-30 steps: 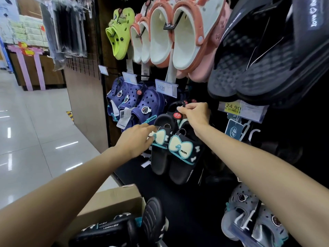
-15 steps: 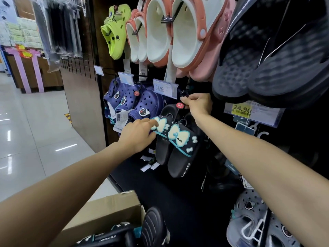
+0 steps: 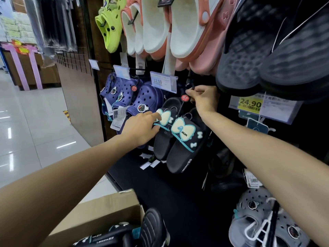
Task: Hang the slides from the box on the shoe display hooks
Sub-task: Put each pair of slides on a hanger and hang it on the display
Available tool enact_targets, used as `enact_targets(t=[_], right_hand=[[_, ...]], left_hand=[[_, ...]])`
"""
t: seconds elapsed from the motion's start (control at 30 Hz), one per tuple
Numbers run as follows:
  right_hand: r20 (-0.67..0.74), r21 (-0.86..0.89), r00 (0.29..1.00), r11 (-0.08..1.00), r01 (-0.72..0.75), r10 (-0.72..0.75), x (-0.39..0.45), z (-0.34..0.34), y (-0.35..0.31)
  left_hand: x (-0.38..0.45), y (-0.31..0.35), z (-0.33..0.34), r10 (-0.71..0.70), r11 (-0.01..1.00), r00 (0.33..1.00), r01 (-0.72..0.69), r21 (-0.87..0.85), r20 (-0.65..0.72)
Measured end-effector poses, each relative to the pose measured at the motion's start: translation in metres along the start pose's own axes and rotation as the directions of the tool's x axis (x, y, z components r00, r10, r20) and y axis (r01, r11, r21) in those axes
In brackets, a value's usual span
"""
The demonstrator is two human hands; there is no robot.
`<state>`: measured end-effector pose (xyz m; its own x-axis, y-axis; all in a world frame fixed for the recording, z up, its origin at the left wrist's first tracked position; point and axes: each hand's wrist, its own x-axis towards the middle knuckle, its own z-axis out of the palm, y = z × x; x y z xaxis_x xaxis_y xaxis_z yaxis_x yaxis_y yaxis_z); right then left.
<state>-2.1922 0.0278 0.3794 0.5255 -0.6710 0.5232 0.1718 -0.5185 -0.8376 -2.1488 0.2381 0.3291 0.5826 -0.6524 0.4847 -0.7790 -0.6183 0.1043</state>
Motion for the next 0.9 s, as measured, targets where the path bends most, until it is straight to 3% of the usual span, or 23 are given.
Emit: enact_targets(t=[0.47,0.7,0.9], right_hand=[[0.073,-0.028,0.996,0.998,0.049,-0.046,0.019,0.006,0.011],[0.061,-0.068,0.997,0.996,0.052,-0.047,0.023,0.010,0.022],[0.063,0.007,0.997,0.999,0.034,-0.034,0.025,0.005,0.026]], left_hand=[[0.028,0.012,0.019,-0.081,0.987,0.995,0.089,-0.132,0.065],[0.029,0.008,0.037,-0.076,0.988,0.986,0.094,-0.123,0.147],[0.031,0.015,0.044,-0.032,0.985,0.966,0.074,-0.156,0.255]])
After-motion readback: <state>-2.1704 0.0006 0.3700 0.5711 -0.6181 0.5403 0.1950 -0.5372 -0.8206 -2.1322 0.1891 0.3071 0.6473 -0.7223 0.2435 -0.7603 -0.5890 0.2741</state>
